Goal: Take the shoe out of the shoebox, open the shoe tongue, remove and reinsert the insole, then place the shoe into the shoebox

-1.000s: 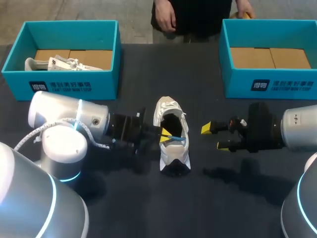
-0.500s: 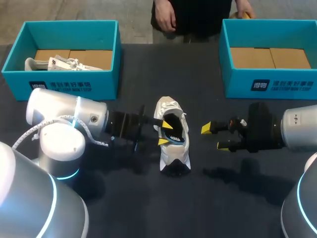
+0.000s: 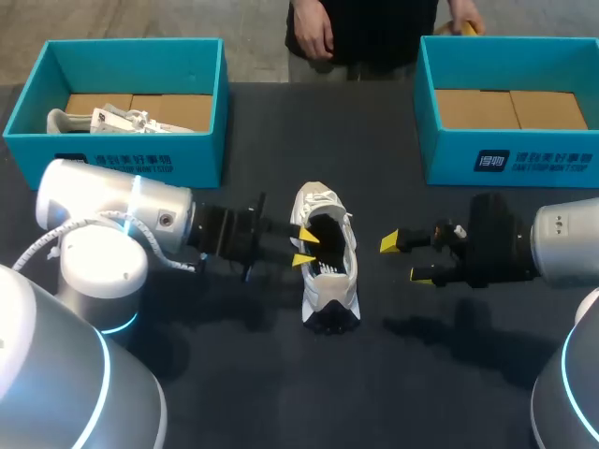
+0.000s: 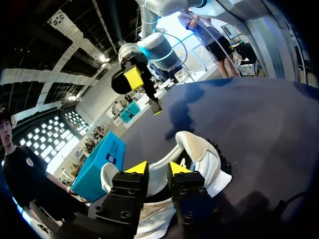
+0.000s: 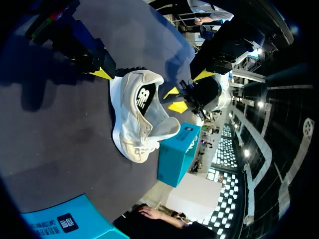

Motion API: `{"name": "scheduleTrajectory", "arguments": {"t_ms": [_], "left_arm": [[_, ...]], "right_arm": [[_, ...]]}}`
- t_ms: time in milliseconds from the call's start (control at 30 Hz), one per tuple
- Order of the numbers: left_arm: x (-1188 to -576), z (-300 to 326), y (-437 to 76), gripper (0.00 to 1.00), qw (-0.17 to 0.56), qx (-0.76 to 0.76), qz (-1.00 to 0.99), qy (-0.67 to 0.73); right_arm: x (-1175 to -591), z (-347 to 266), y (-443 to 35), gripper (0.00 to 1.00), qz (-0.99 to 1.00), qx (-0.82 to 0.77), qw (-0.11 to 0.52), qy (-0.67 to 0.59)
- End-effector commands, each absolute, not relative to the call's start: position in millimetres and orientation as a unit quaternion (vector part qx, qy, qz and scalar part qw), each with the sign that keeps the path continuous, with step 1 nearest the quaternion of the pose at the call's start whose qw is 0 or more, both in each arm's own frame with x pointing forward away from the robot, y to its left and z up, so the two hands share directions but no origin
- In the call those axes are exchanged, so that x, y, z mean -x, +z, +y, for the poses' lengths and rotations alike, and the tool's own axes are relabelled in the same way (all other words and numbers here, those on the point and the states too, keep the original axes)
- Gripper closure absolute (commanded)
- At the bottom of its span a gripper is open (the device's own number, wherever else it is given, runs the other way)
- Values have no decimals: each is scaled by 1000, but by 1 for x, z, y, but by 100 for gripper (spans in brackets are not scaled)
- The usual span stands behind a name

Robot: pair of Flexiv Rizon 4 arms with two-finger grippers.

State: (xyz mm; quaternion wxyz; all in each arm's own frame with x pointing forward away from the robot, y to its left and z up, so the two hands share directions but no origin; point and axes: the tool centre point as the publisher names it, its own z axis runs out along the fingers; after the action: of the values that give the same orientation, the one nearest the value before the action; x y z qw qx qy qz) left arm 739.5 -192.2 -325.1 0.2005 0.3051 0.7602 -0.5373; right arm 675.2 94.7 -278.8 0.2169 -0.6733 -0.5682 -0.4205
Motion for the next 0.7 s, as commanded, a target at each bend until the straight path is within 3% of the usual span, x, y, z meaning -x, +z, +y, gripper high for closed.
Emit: {"name": "scheduleTrajectory", "arguments": {"t_ms": [33, 700], "left_arm": [[-738, -189, -319, 97, 199, -308, 759, -538], [-747, -159, -282, 100, 105, -481, 746, -448]], "right_arm": [[-674, 96, -278, 0, -568, 675, 216, -419], [-674, 96, -278, 0, -568, 675, 216, -419]]}}
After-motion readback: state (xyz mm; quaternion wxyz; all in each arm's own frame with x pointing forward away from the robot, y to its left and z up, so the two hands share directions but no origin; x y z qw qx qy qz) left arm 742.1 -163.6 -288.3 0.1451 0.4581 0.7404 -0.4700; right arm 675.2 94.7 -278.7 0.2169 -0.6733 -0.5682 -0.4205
